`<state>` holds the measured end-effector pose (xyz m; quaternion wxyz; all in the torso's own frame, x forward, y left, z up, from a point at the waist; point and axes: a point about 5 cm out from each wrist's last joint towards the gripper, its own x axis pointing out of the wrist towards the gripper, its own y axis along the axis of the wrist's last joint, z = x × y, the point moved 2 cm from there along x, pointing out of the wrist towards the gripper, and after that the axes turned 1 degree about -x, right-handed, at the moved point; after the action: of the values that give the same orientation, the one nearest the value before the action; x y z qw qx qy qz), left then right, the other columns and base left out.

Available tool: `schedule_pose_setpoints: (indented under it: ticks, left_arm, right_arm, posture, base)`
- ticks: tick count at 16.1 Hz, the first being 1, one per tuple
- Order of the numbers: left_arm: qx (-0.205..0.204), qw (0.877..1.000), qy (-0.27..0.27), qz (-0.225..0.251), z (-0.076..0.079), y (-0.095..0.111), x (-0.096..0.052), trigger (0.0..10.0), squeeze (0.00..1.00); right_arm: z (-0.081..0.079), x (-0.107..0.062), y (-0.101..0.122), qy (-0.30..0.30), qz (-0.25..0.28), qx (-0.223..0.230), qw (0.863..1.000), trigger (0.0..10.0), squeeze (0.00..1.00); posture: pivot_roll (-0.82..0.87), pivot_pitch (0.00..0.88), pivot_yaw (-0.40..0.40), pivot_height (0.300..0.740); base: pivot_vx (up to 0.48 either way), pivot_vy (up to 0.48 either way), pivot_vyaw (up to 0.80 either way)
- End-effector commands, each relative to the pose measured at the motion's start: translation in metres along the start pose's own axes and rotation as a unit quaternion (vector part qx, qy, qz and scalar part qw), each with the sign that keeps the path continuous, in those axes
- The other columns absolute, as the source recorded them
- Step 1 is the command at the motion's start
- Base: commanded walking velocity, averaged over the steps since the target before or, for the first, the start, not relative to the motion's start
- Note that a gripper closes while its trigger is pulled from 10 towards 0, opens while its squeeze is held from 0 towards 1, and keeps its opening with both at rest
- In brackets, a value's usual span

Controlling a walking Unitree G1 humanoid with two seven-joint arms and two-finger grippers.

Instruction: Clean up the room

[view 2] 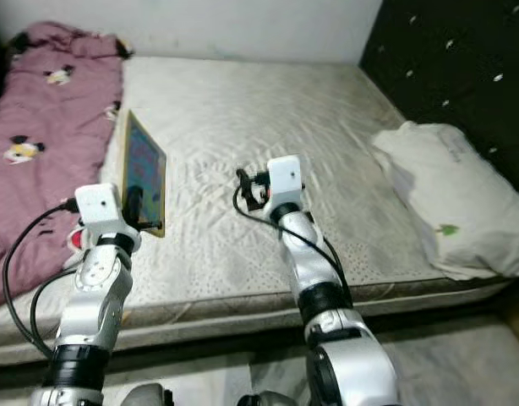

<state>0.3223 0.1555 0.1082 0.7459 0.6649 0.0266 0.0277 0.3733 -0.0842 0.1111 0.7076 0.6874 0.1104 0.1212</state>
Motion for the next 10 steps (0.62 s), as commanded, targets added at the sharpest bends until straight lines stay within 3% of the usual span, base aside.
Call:
schedule_pose_setpoints:
  ticks: [1,3,6,8,10]
  left_arm:
    - [-0.002,0.999,0.001,0.043,0.000,0.019,0.000,10.0,0.00]
    - [-0.003,0.998,0.030,0.050,-0.006,0.017,-0.009,10.0,0.00]
    - [0.001,0.997,0.067,0.036,-0.019,0.005,-0.029,10.0,0.00]
    - [-0.002,0.997,0.069,0.037,-0.023,0.007,-0.031,10.0,0.00]
    - [0.004,0.998,0.041,0.039,-0.014,0.012,-0.024,10.0,0.00]
  right_arm:
    - [-0.001,0.000,0.003,0.016,0.007,-0.022,1.000,10.0,0.00]
    - [-0.011,-0.001,-0.004,0.055,-0.010,-0.029,0.998,10.0,0.00]
    - [-0.025,-0.005,-0.011,0.098,-0.021,-0.031,0.994,10.0,0.00]
    - [-0.028,-0.006,-0.011,0.101,-0.019,-0.028,0.994,10.0,0.00]
    - [-0.026,-0.008,-0.012,0.095,-0.020,-0.028,0.995,10.0,0.00]
  posture:
    - [0.07,0.000,-0.086,0.740]
    - [0.12,0.000,-0.153,0.740]
    - [0.14,0.000,-0.189,0.740]
    - [0.13,0.000,-0.171,0.740]
    - [0.11,0.001,-0.156,0.740]
  base:
    - [0.000,0.000,0.00]
    - [0.000,0.000,0.00]
    - [0.000,0.000,0.00]
    - [0.000,0.000,0.00]
    - [0.000,0.000,0.00]
